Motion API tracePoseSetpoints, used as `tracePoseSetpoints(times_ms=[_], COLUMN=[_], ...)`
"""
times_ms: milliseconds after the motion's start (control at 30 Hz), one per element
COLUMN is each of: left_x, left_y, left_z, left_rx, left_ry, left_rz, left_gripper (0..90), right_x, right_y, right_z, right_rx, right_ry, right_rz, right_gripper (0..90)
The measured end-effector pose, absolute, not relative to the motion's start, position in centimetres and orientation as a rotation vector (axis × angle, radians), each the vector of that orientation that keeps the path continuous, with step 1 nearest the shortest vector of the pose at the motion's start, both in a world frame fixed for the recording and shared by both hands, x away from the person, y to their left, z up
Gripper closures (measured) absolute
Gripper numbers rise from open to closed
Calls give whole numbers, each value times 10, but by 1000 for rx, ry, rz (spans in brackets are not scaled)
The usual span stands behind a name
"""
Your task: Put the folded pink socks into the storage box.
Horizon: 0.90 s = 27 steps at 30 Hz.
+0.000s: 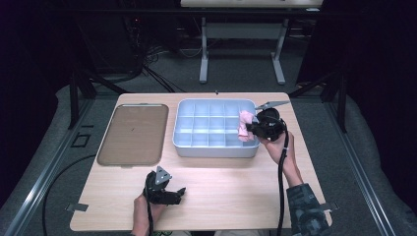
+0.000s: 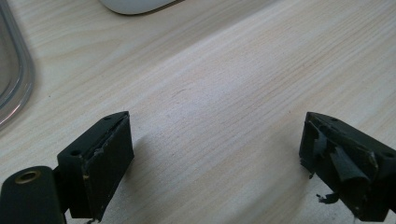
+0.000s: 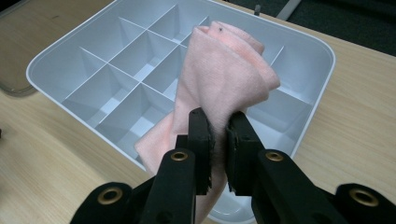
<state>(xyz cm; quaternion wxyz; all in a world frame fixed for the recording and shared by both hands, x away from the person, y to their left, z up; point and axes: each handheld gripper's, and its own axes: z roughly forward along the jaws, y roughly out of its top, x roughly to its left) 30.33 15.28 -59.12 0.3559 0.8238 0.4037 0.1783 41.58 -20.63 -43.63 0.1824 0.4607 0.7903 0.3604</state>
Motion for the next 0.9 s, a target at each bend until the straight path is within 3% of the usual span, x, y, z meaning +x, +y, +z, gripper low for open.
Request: tracePoseSetpoints(times_ms=[900], left_x=[303], left_y=[153], left_z=[-591], left_rx=[2125], left_ry=[1045], left_rz=[459], left_gripper=[98], right_x=[440], right_y=[-210], right_z=[-457], right_rx=[1346], right_ry=[2263], right_rz=[921], right_gripper=[821])
